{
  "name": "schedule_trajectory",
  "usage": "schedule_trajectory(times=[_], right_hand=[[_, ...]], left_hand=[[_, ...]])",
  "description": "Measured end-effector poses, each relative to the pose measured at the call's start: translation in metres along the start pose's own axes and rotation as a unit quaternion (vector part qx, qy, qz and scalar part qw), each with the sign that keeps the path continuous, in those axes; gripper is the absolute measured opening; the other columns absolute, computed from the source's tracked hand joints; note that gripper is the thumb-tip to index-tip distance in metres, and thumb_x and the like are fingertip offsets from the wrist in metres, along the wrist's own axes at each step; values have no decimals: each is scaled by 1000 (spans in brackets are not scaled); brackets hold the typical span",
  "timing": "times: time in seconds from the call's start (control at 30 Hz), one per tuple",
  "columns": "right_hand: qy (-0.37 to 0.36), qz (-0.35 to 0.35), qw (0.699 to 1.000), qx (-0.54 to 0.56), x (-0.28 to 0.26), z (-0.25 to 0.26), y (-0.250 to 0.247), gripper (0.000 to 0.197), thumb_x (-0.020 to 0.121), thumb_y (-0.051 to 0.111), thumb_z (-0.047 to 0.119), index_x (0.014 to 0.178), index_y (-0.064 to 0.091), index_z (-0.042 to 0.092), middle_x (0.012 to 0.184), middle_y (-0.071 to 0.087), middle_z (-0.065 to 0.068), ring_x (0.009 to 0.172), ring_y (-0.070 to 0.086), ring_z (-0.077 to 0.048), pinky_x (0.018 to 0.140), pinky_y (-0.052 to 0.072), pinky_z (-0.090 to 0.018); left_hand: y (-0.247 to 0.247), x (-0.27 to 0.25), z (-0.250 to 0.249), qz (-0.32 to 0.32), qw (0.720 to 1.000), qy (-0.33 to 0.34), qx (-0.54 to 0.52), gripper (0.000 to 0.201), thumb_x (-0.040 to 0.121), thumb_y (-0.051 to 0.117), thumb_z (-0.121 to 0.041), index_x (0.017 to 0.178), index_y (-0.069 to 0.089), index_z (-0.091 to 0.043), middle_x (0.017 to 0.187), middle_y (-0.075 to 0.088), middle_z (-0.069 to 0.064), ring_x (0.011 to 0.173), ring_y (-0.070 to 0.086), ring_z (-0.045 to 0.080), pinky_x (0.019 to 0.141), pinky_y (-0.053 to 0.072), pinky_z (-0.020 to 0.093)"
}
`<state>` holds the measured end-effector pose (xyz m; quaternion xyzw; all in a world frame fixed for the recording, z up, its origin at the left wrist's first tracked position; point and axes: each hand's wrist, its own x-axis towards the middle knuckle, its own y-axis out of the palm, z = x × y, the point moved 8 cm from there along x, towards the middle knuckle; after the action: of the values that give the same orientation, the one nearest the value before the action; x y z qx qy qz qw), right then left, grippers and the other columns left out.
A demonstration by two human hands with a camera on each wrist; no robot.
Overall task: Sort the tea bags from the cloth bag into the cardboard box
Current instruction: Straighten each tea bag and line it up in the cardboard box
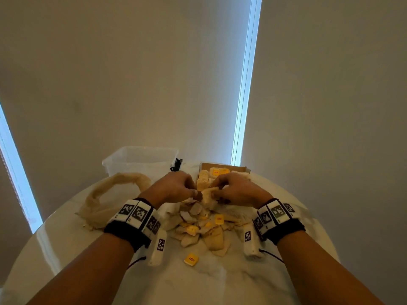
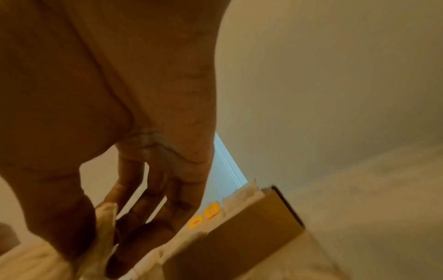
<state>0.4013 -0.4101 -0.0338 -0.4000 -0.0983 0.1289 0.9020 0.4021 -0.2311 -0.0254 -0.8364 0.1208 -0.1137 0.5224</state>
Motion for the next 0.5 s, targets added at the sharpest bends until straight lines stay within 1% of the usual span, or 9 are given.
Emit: schedule_trajectory(times=[0.07,0.1,0.17,0.23,0.3,0.4,0.43,0.5], right_hand=[[11,-30,994,105,-1,-5,1,25,97,76,24,121,76,18,105,77,1,95,77,-18,87,65,-34],[21,-39,987,154,0,-8,4,23,97,76,22,120,77,18,104,79,-1,97,77,-19,90,65,-36],[33,-54,968,244,3,-16,12,22,96,78,20,117,77,17,103,81,-4,99,79,-21,95,64,-43],[35,-62,950,304,4,-25,17,21,96,78,20,117,77,17,103,82,-5,99,79,-22,97,63,-46],[33,-54,940,335,5,-30,20,21,99,75,21,119,77,17,105,82,-6,102,79,-22,99,62,-44],[39,-35,930,365,2,-30,23,21,100,72,22,118,79,13,105,82,-8,103,78,-22,92,61,-35],[41,-28,928,370,1,-29,25,21,100,73,23,117,79,12,105,82,-9,102,78,-22,90,61,-33],[44,-7,925,378,0,-25,30,23,100,73,24,118,78,10,107,81,-9,103,78,-22,91,63,-37]], left_hand=[[6,-1,5,9,998,-6,-64,38,93,77,-43,121,70,-19,114,74,-2,95,70,11,65,55,21],[11,-1,8,21,996,-8,-90,45,91,77,-49,124,67,-20,114,74,-2,94,72,11,63,56,21],[16,2,11,28,988,-5,-153,55,89,77,-56,128,66,-19,110,76,-2,90,76,12,67,62,25],[13,2,9,13,976,1,-217,53,90,76,-54,129,67,-19,105,79,-2,88,78,10,69,64,27],[10,1,8,-7,968,11,-250,48,91,77,-51,126,69,-19,102,80,-3,87,78,8,68,63,25],[11,1,6,-11,961,24,-274,45,89,79,-51,122,71,-22,102,80,-3,87,78,9,67,62,24],[11,2,5,-13,961,26,-275,46,88,79,-53,121,71,-22,102,80,-3,87,78,10,67,62,24],[9,3,2,-34,962,30,-268,43,88,79,-53,117,72,-22,102,80,-3,86,78,11,68,63,28]])
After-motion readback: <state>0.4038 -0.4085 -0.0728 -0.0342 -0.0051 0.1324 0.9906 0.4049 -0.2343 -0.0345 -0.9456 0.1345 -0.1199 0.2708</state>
